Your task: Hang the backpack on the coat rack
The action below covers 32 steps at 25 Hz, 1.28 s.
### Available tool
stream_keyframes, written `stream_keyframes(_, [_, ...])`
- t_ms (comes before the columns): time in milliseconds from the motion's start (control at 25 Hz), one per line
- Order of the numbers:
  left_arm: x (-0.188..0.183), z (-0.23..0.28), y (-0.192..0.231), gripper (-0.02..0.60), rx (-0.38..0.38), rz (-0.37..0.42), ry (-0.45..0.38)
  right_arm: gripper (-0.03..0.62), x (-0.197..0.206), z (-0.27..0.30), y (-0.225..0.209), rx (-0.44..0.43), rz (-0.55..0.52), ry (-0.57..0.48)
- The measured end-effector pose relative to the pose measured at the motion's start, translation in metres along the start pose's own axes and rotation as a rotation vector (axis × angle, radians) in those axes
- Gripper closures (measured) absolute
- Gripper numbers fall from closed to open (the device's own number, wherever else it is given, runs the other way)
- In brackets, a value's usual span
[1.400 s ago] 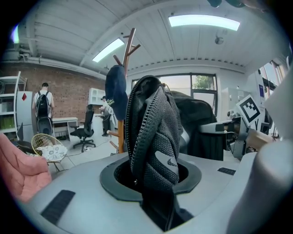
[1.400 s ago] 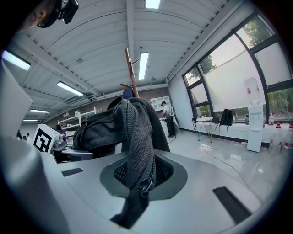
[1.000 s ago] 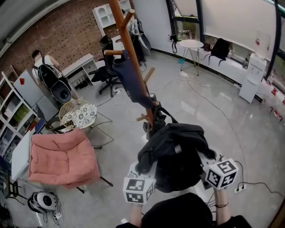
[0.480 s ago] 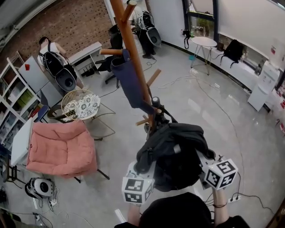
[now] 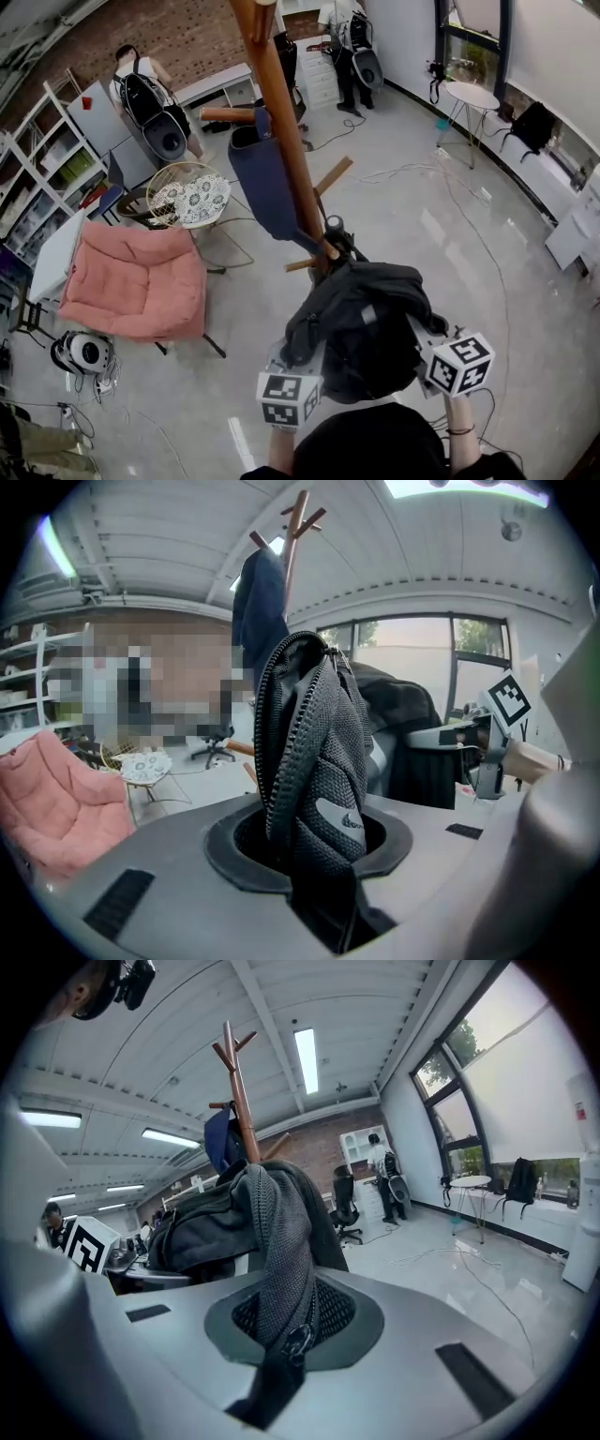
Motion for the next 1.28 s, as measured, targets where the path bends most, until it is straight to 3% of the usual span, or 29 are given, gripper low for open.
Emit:
stream_keyframes(560, [0.003, 0.033, -0.004, 0.443, -0.162, -0.072, 0.025, 0.565, -0.01, 0.057, -0.037, -0.186, -0.062, 0.081])
stream_keyframes(1280, [0.029, 0.065, 0.026, 0.443, -0.145, -0.133, 0.117, 0.565, 0.012, 0.099, -0.039, -0.153, -0.067, 0.144])
Point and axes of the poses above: the fingertips, and each gripper's own axes: z forward along the fingers, y to its left, x out of its underside, the point moved 8 cm from there along -z, backward along the fingers, and after that the axes turned 10 degrees about x, right-handed, at the moved point
